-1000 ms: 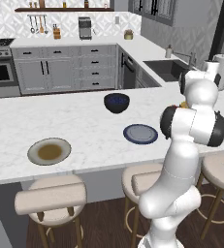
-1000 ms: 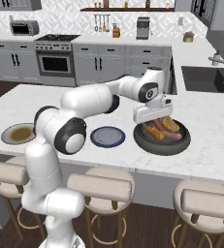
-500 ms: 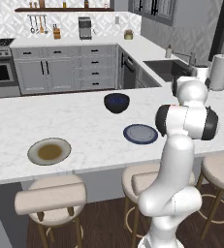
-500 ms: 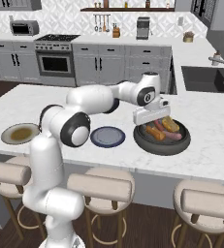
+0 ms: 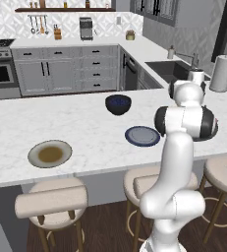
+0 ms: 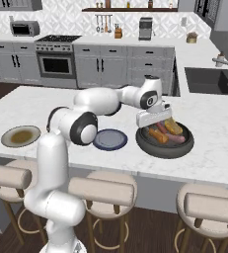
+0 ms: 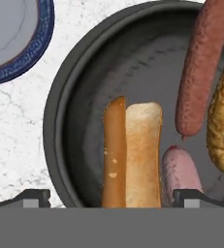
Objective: Place one bun and one sausage from the bowl on each plate.
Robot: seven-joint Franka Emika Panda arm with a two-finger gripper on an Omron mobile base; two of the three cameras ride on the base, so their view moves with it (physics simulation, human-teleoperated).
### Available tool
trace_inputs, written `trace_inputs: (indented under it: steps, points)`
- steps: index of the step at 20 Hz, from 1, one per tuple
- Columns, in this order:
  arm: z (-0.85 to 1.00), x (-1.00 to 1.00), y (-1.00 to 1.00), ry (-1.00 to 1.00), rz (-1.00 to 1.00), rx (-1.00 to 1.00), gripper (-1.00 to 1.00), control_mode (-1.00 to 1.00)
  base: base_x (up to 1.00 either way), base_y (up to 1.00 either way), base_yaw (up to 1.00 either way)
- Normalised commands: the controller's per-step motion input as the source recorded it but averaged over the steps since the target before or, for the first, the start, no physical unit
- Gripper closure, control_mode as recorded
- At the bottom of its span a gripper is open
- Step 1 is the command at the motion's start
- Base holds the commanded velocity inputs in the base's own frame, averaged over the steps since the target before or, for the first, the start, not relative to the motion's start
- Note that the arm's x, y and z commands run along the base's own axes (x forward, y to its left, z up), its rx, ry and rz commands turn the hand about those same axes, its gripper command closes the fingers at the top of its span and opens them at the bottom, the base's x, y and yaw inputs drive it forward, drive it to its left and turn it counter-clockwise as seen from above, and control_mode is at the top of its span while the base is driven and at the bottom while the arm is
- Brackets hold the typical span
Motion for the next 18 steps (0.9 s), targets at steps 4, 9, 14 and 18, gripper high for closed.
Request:
trace_inputs:
  steps: [4, 9, 14, 18]
  points:
    - [-0.24, 0.35, -0.04, 0.0, 0.0, 0.0, -1.0, -1.0, 0.0, 0.0, 0.0]
    - [-0.31, 0.05, -0.07, 0.0, 0.0, 0.0, -1.0, -1.0, 0.0, 0.0, 0.0]
    - [-0.29, 0.0, 0.0, 0.0, 0.0, 0.0, -1.0, -1.0, 0.0, 0.0, 0.0]
    - [-0.32, 0.0, 0.0, 0.0, 0.0, -0.02, -1.0, -1.0, 0.0, 0.0, 0.0]
